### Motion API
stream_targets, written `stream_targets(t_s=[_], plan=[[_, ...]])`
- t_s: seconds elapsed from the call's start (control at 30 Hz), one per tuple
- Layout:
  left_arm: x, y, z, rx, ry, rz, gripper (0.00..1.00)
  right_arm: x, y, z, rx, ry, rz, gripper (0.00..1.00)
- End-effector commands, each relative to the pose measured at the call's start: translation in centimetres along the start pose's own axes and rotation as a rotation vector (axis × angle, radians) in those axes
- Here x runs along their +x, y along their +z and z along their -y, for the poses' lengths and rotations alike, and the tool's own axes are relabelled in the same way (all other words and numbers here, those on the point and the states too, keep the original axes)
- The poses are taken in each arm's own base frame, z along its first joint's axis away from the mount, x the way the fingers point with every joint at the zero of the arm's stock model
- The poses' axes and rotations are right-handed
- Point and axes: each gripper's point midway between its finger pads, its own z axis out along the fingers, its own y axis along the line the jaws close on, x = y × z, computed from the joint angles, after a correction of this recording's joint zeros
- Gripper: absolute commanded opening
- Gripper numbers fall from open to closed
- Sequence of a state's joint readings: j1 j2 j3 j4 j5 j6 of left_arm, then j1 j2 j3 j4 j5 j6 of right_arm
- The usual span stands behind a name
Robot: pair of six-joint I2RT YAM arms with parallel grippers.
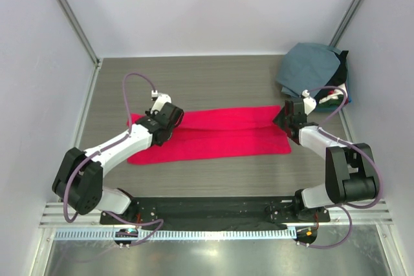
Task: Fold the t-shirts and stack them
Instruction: Fold the tshirt
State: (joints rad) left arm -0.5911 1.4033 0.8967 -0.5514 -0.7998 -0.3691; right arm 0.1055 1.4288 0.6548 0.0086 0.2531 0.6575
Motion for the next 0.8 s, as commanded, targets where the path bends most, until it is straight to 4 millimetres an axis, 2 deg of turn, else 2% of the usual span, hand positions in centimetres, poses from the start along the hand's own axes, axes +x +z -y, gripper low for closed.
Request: stream_targets(t_s=[0.0, 0.13, 0.17, 0.33, 0.47, 0.57, 0.77], plan=[[-0.1, -0.5, -1.1, -0.054, -0.048, 0.03, 0.02, -2.1, -0.7, -0.8, -0.035, 0.029, 0.101, 0.52], [0.3, -0.4, -1.2, -0.065, -0.036, 0.024, 0.0, -2.7, -0.7, -1.3, -0.042, 0.024, 0.108, 0.55], [0.5, -0.4, -1.2, -0.071, -0.03, 0.022, 0.0, -2.4, -0.5, -1.3, -0.039, 0.019, 0.094, 0.59], [0.8, -0.5, -1.3, -0.075, -0.032, 0.024, 0.0, -1.7, -0.2, -1.0, -0.027, 0.029, 0.072, 0.61], [0.7, -0.5, -1.0, -0.067, -0.029, 0.022, 0.0, -1.6, 0.2, -0.9, -0.015, 0.019, 0.07, 0.47], [0.7, -0.3, -0.8, -0.069, -0.016, 0.015, 0.0, -1.0, 0.6, -1.1, -0.02, 0.014, 0.039, 0.41], [0.7, -0.3, -0.5, -0.065, -0.01, 0.016, 0.0, -0.1, 1.0, -0.2, 0.018, 0.002, 0.011, 0.4]])
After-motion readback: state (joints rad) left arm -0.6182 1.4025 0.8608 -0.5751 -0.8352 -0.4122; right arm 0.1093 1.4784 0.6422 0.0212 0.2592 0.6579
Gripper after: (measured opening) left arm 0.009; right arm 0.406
